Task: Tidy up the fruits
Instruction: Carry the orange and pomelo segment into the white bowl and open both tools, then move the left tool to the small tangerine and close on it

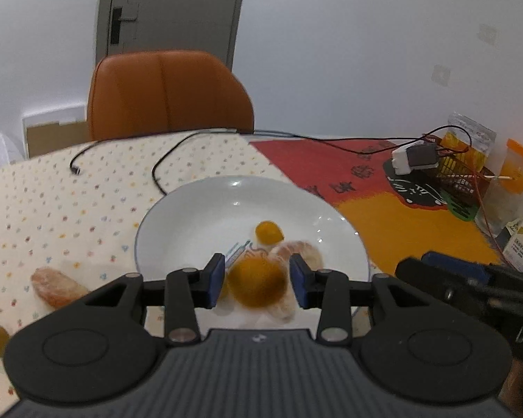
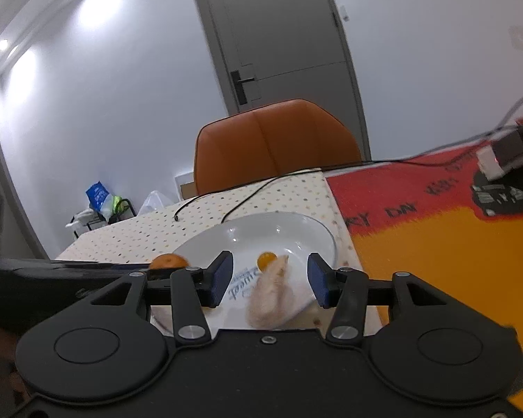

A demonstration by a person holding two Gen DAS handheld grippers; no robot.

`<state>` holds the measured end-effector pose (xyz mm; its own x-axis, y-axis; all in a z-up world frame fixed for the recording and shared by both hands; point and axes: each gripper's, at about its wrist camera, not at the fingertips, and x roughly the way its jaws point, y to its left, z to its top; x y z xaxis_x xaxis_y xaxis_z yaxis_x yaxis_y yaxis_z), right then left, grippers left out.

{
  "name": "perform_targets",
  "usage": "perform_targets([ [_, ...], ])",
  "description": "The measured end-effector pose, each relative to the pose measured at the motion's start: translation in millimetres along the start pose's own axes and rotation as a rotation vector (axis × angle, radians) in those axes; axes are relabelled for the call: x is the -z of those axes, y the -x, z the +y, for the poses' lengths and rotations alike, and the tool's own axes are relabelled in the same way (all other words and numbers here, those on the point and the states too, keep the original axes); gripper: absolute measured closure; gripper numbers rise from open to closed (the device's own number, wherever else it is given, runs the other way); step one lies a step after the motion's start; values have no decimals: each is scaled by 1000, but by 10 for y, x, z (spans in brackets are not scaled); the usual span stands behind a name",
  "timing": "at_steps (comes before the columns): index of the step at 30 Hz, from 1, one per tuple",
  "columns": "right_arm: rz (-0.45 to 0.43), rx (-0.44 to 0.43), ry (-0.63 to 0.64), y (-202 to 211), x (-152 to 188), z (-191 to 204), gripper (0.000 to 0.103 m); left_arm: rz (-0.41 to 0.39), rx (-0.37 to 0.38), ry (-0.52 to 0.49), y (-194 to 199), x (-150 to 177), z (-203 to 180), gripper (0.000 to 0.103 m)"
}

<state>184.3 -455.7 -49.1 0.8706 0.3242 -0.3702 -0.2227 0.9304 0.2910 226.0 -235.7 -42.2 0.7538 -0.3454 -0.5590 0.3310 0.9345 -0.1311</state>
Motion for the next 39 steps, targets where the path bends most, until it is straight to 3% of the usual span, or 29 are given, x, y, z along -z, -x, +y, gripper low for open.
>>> perform_targets([
  [4,-7,4,-23,97,72,-50,52,11,-13,16,30,-19,41,57],
  [18,-36,3,-79,225,187,-50,43,-10,-84,62,438,37,384,22],
  [27,-59,1,-72,302,159,129,23,-43,-127,84,714,10,640,10],
  [39,-57,-20,-31,364,40,510,1,-52,-189,133,1118,117,1063,9],
])
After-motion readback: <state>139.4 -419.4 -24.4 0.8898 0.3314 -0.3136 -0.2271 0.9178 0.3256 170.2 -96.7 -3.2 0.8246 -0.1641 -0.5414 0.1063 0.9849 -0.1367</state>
